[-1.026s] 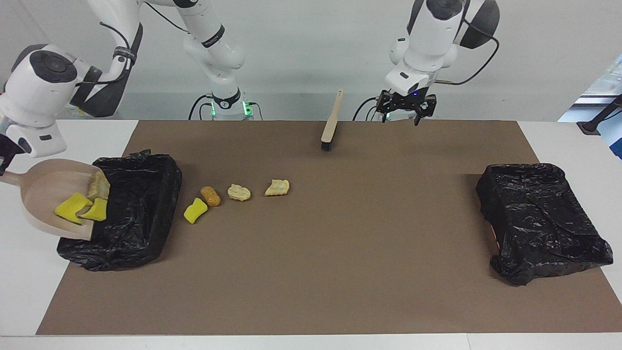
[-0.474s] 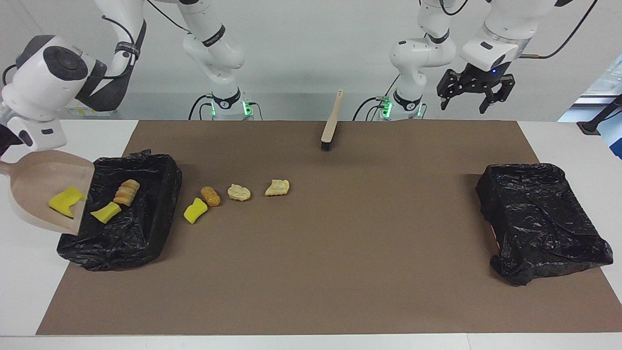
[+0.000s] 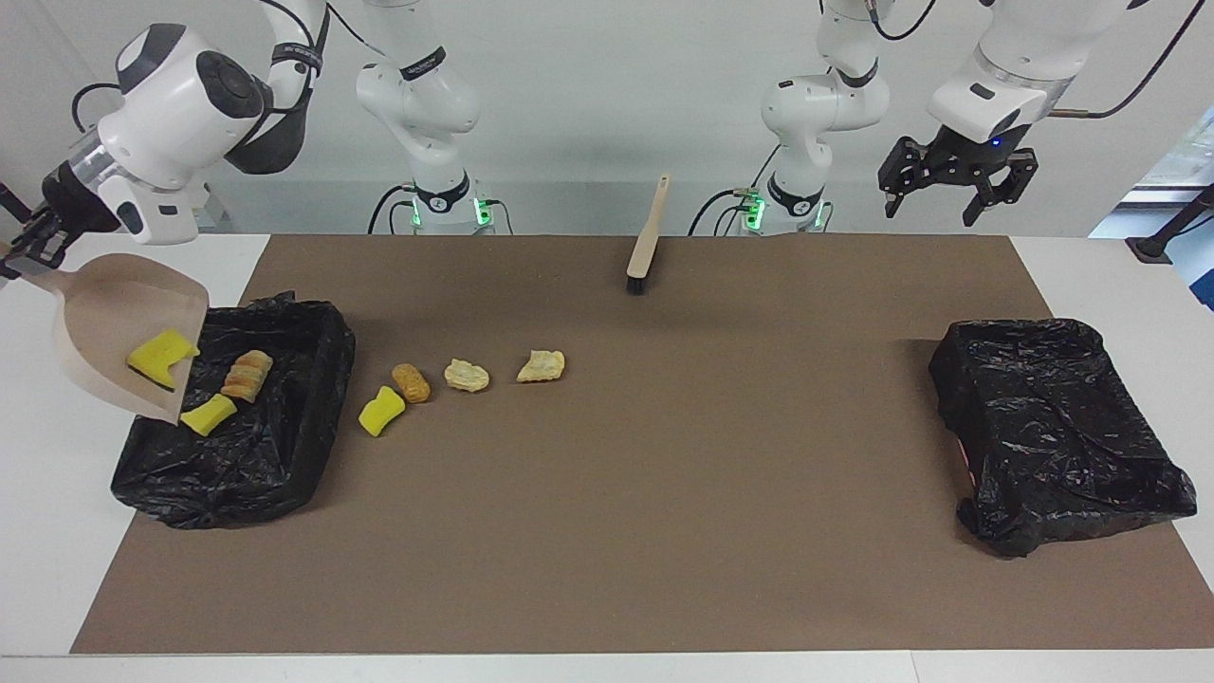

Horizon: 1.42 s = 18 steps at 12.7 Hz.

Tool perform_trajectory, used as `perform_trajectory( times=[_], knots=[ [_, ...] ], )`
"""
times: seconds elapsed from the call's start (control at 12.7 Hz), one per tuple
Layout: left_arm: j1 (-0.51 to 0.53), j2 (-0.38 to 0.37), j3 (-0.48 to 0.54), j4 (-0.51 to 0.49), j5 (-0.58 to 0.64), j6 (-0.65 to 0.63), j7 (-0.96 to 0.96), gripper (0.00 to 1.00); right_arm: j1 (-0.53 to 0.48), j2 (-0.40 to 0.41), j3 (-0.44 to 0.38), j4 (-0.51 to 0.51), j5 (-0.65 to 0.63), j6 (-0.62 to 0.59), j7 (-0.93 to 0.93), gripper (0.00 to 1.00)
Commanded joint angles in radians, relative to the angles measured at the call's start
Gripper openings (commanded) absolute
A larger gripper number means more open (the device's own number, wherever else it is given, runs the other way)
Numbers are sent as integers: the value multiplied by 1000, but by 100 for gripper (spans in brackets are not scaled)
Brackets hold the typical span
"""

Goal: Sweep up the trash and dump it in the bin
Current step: 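Tilt the dustpan over the bag with the right gripper to dump debris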

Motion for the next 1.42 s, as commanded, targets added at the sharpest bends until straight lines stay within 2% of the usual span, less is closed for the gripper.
perform_trajectory(
  times=[0.0,0.08,0.24,0.39,0.63,0.79,0.95,1.11,1.18,1.34],
  knots=[
    [27,-22,-9,-9,-19,-20,17,100,-83,0,-4,-23,-31,159,-99,0],
    [28,-22,-9,-10,-19,-20,9,100,-90,0,-6,-24,-37,222,-165,0],
    [27,-22,-3,-9,-17,-20,6,100,-80,-2,-6,-23,-23,230,-151,0],
    [27,-22,-1,-9,-17,-20,6,100,-78,-7,2,-21,-8,103,-6,0],
    [27,-22,4,-10,-17,-20,6,100,-83,-11,-1,-23,145,12,3,0],
    [27,-22,4,-9,-17,-20,6,100,-74,-10,-3,-6,138,12,-75,0],
    [27,-22,4,-10,-17,-20,6,100,-61,-14,3,37,30,12,-92,0],
    [27,-22,4,-10,-16,-24,4,100,-60,-17,6,37,9,26,-111,0],
    [27,-22,4,-9,-17,-20,6,100,-58,-28,9,15,30,28,-108,0],
    [27,-22,4,-10,-16,-20,6,100,-31,-27,16,-15,150,18,-111,0]
  ],
)
